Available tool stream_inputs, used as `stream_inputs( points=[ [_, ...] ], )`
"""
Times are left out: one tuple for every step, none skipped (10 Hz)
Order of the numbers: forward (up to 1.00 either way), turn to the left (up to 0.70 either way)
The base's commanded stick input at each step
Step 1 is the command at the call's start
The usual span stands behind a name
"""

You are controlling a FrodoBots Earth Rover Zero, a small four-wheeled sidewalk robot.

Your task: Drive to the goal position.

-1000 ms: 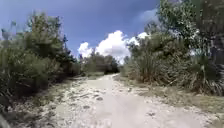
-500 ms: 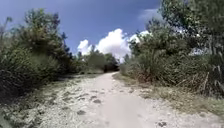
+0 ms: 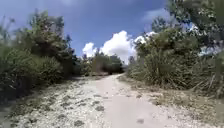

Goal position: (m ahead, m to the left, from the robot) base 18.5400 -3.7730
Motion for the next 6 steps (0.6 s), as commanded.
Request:
stream_inputs(
  points=[
    [0.5, 0.0],
    [0.5, 0.0],
    [0.5, 0.0],
    [0.5, 0.0],
    [0.5, 0.0],
    [0.5, 0.0]
  ],
)
